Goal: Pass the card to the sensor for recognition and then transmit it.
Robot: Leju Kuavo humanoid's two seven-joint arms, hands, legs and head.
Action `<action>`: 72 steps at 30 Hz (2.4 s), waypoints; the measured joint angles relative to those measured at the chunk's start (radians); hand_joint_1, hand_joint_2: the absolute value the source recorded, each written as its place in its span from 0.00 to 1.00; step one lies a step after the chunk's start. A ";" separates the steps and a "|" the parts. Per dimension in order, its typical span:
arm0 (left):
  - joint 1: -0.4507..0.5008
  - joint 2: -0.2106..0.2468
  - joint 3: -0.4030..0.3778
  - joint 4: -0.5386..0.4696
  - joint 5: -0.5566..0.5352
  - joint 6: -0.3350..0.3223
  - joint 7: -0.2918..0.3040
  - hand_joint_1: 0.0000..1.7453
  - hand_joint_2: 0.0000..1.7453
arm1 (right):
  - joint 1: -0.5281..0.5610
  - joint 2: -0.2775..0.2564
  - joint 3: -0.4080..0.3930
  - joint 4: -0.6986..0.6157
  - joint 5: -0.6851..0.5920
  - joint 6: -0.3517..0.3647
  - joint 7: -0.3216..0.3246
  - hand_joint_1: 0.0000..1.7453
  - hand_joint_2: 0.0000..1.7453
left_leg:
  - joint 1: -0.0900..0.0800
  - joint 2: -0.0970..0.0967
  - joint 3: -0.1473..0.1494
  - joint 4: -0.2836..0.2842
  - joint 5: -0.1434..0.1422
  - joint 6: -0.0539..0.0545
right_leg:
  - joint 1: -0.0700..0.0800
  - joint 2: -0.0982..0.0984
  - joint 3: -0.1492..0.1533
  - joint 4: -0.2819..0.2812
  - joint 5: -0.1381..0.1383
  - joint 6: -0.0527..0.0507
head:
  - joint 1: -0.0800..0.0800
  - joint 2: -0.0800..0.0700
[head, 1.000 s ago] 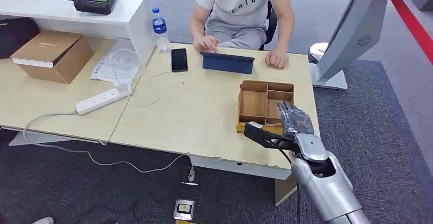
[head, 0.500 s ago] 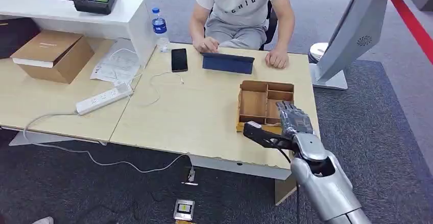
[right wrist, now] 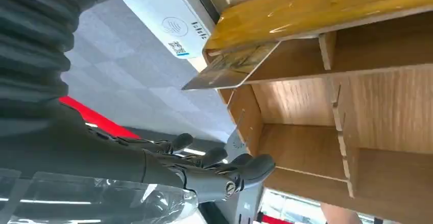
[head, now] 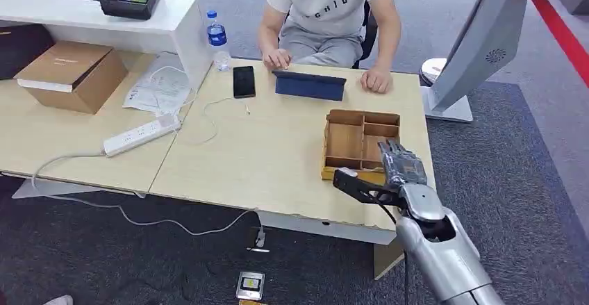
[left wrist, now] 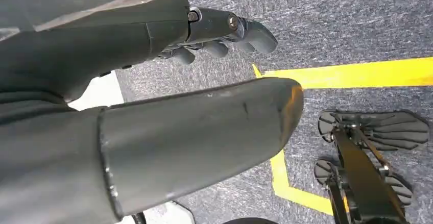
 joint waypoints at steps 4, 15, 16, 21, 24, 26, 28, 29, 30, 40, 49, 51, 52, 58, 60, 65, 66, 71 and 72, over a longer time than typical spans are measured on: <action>0.000 0.000 0.000 0.000 -0.005 -0.007 -0.005 0.00 0.00 | 0.000 -0.006 -0.001 0.005 0.001 0.002 0.003 0.00 1.00 | 0.000 0.000 0.000 0.000 0.000 0.000 | 0.000 0.000 0.000 0.000 0.000 0.000 | 0.000 0.000; 0.000 0.003 0.000 0.000 -0.011 -0.013 -0.011 0.00 0.00 | -0.002 -0.021 -0.007 0.017 0.001 0.003 0.003 0.00 1.00 | 0.000 0.000 0.000 0.000 0.000 0.000 | 0.000 0.000 0.000 0.000 0.000 0.000 | 0.000 0.000; 0.000 0.004 0.000 0.000 -0.012 -0.013 -0.011 0.00 0.00 | -0.002 -0.022 -0.008 0.018 0.001 0.007 0.002 0.00 1.00 | 0.000 0.000 0.000 0.000 0.000 0.000 | 0.000 0.000 0.000 0.000 0.000 0.000 | 0.000 0.000; 0.000 0.005 0.000 0.000 -0.013 -0.013 -0.011 0.00 0.00 | -0.001 -0.026 -0.008 0.018 -0.004 0.017 0.000 0.00 1.00 | 0.000 0.000 0.000 0.000 0.000 0.000 | 0.000 0.000 0.000 0.000 0.000 0.000 | 0.000 0.000; 0.000 0.005 0.000 0.000 -0.013 -0.013 -0.011 0.00 0.00 | -0.001 -0.027 -0.008 0.018 -0.004 0.018 0.000 0.00 1.00 | 0.000 0.000 0.000 0.000 0.000 0.000 | 0.000 0.000 0.000 0.000 0.000 0.000 | 0.000 0.000; 0.000 0.005 0.000 0.000 -0.013 -0.013 -0.011 0.00 0.00 | -0.001 -0.028 -0.008 0.018 -0.004 0.017 0.000 0.00 1.00 | 0.000 0.000 0.000 0.000 0.000 0.000 | 0.000 0.000 0.000 0.000 0.000 0.000 | 0.000 0.000; 0.000 0.005 0.000 0.000 -0.014 -0.013 -0.011 0.00 0.00 | -0.001 -0.028 -0.008 0.018 -0.007 0.018 0.000 0.00 1.00 | 0.000 0.000 0.000 0.000 0.000 0.000 | 0.000 0.000 0.000 0.000 0.000 0.000 | 0.000 0.000; 0.000 0.005 0.000 0.000 -0.014 -0.013 -0.011 0.00 0.00 | -0.001 -0.029 -0.008 0.018 -0.010 0.017 0.000 0.00 1.00 | 0.000 0.000 0.000 0.000 0.000 0.000 | 0.000 0.000 0.000 0.000 0.000 0.000 | 0.000 0.000; 0.000 0.005 0.000 0.000 -0.014 -0.013 -0.011 0.00 0.00 | -0.001 -0.029 -0.008 0.018 -0.011 0.018 0.000 0.00 1.00 | 0.000 0.000 0.000 0.000 0.000 0.000 | 0.000 0.000 0.000 0.000 0.000 0.000 | 0.000 0.000; 0.000 0.005 0.000 0.000 -0.016 -0.013 -0.010 0.00 0.00 | -0.001 -0.032 -0.007 0.018 -0.007 0.029 0.003 1.00 1.00 | 0.000 0.000 0.000 0.000 0.000 0.000 | 0.000 0.000 0.000 0.000 0.000 0.000 | 0.000 0.000; 0.000 0.005 0.000 0.000 -0.016 -0.010 -0.009 0.00 0.00 | 0.000 -0.035 -0.005 0.018 0.004 0.032 0.004 1.00 1.00 | 0.000 0.000 0.000 0.000 0.000 0.000 | 0.000 0.000 0.000 0.000 0.000 0.000 | 0.000 0.000; 0.000 0.005 0.000 0.000 -0.016 -0.010 -0.009 0.00 0.00 | -0.002 -0.036 -0.005 0.017 0.004 0.031 0.004 1.00 1.00 | 0.000 0.000 0.000 0.000 0.000 0.000 | 0.000 0.000 0.000 0.000 0.000 0.000 | 0.000 0.000; 0.000 0.005 0.000 0.000 -0.016 -0.010 -0.009 0.00 0.00 | -0.002 -0.037 -0.005 0.017 0.004 0.031 0.005 1.00 1.00 | 0.000 0.000 0.000 0.000 0.000 0.000 | 0.000 0.000 0.000 0.000 0.000 0.000 | 0.000 0.000; 0.000 0.005 0.000 0.000 -0.016 -0.010 -0.009 0.00 0.00 | 0.011 -0.039 -0.005 0.017 0.008 0.014 0.015 1.00 1.00 | 0.000 0.000 0.000 0.000 0.000 0.000 | 0.000 0.000 0.000 0.000 0.000 0.000 | 0.000 0.000; 0.000 0.005 0.000 0.000 -0.016 -0.010 -0.009 0.00 0.00 | 0.011 -0.040 -0.005 0.017 0.009 0.014 0.015 1.00 1.00 | 0.000 0.000 0.000 0.000 0.000 0.000 | 0.000 0.000 0.000 0.000 0.000 0.000 | 0.000 0.000; 0.000 0.005 0.000 0.000 -0.018 -0.011 -0.009 0.00 0.00 | 0.014 -0.041 -0.007 0.018 0.016 0.008 0.015 1.00 1.00 | 0.000 0.000 0.000 0.000 0.000 0.000 | 0.000 0.000 0.000 0.000 0.000 0.000 | 0.000 0.000; 0.000 0.005 0.000 0.000 -0.018 -0.011 -0.009 0.00 0.00 | 0.015 -0.041 -0.008 0.018 0.016 0.006 0.015 1.00 1.00 | 0.000 0.000 0.000 0.000 0.000 0.000 | 0.000 0.000 0.000 0.000 0.000 0.000 | 0.000 0.000; 0.000 0.005 0.000 0.000 -0.018 -0.011 -0.009 0.00 0.00 | 0.017 -0.042 -0.008 0.018 0.016 0.004 0.015 1.00 1.00 | 0.000 0.000 0.000 0.000 0.000 0.000 | 0.000 0.000 0.000 0.000 0.000 0.000 | 0.000 0.000; 0.000 0.005 0.000 0.000 -0.018 -0.011 -0.009 0.00 0.00 | 0.017 -0.042 -0.008 0.018 0.016 0.004 0.015 1.00 1.00 | 0.000 0.000 0.000 0.000 0.000 0.000 | 0.000 0.000 0.000 0.000 0.000 0.000 | 0.000 0.000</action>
